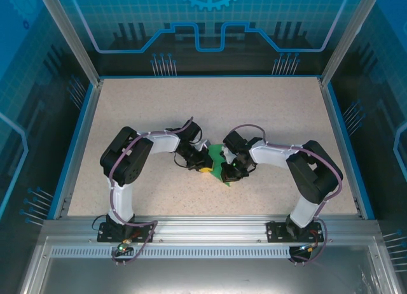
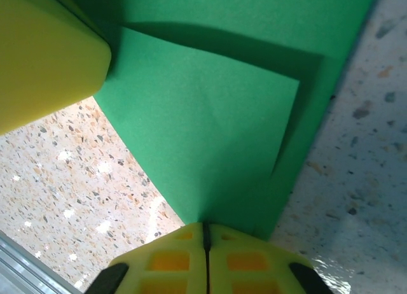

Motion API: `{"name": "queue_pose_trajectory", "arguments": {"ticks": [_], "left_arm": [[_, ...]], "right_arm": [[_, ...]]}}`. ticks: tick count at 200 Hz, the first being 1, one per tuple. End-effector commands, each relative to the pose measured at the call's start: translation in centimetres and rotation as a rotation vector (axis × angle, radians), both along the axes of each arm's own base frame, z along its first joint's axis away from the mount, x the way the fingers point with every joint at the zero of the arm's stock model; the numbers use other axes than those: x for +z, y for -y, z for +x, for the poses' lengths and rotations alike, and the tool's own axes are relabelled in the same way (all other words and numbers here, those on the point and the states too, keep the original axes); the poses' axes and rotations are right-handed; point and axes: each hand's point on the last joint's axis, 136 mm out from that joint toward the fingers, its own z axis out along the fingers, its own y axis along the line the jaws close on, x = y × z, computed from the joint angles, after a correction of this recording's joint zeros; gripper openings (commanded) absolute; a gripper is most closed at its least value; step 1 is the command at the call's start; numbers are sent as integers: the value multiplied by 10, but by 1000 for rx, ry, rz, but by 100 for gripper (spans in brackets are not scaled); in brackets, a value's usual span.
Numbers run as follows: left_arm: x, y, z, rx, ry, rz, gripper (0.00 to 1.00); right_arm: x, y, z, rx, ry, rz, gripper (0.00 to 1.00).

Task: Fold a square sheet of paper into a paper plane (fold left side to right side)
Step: Third fold the triangle at the center of the table.

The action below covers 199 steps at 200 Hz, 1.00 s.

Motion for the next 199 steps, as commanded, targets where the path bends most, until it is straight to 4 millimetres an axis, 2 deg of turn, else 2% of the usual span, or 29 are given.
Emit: {"name": "queue_pose_trajectory", "arguments": {"ticks": [1, 31, 65, 103, 199], "left_arm": [[2, -9, -1, -1, 38, 61, 13], [25, -6, -8, -13, 83, 26, 13], [39, 6, -25, -46, 107, -16, 12], [25, 19, -37, -71, 76, -11, 12], [4, 30, -32, -81, 54, -17, 11]], "right_arm": [[-22, 26, -17, -11, -70, -138, 0], [-27, 29, -18, -15, -77, -149, 0], [-31, 30, -18, -14, -79, -159, 0], [-31, 30, -18, -18, -80, -154, 0], [-32, 29, -18, -16, -81, -152, 0]]}}
